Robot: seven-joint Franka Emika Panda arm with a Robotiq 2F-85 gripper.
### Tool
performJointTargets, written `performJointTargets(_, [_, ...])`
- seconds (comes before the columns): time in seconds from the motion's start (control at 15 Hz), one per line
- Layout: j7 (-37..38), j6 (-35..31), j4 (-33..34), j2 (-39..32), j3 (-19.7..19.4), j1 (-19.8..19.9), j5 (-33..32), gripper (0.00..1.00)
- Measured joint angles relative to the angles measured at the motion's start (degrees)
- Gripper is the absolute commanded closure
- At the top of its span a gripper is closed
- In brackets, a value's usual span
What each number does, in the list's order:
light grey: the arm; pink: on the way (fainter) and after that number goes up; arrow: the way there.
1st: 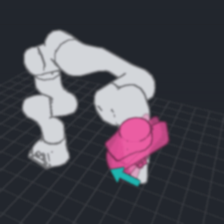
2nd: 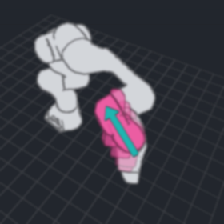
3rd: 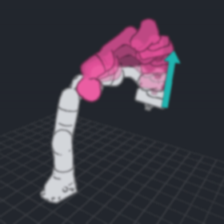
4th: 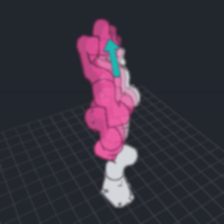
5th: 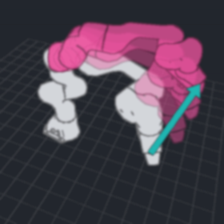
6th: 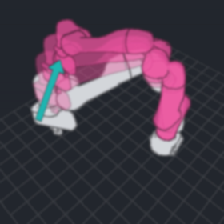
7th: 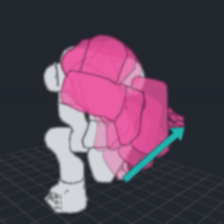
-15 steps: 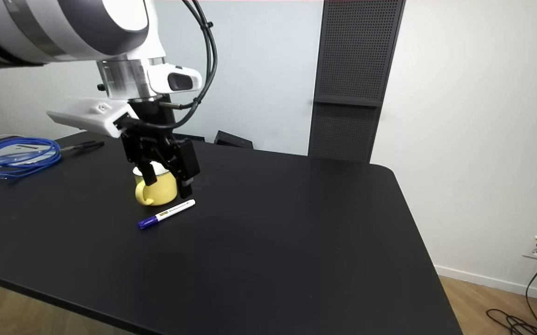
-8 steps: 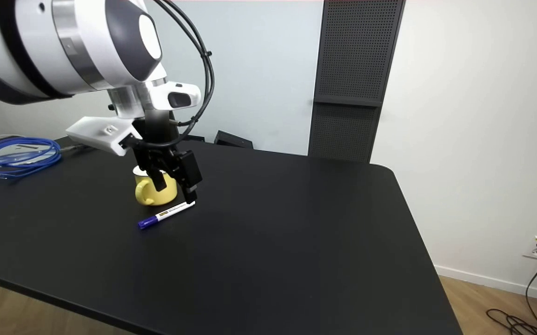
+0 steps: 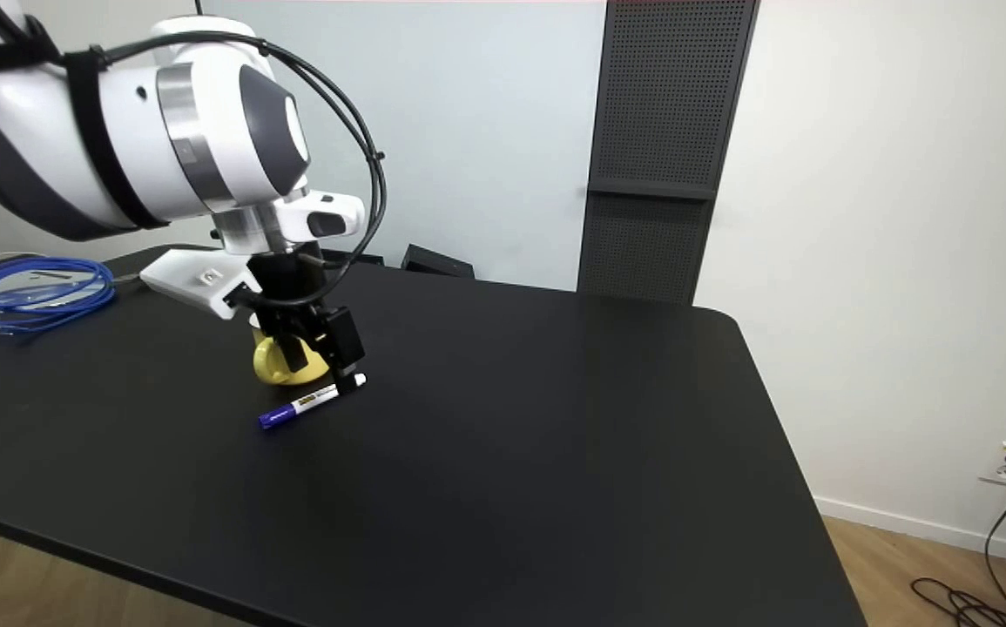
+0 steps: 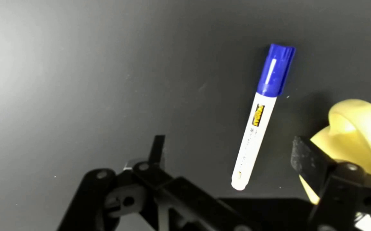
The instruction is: Pick up the marker and put it in the cup
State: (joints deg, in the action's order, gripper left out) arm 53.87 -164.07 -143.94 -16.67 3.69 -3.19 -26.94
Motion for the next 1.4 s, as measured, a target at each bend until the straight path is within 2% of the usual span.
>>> performJointTargets(0.53, [0.35, -3.79, 2.98, -3.20, -1.82, -1.33, 0.02, 0.00])
performJointTargets(1.4, [0.36, -8.68, 0.91, -3.52, -5.06, -1.45, 0.50, 0.00])
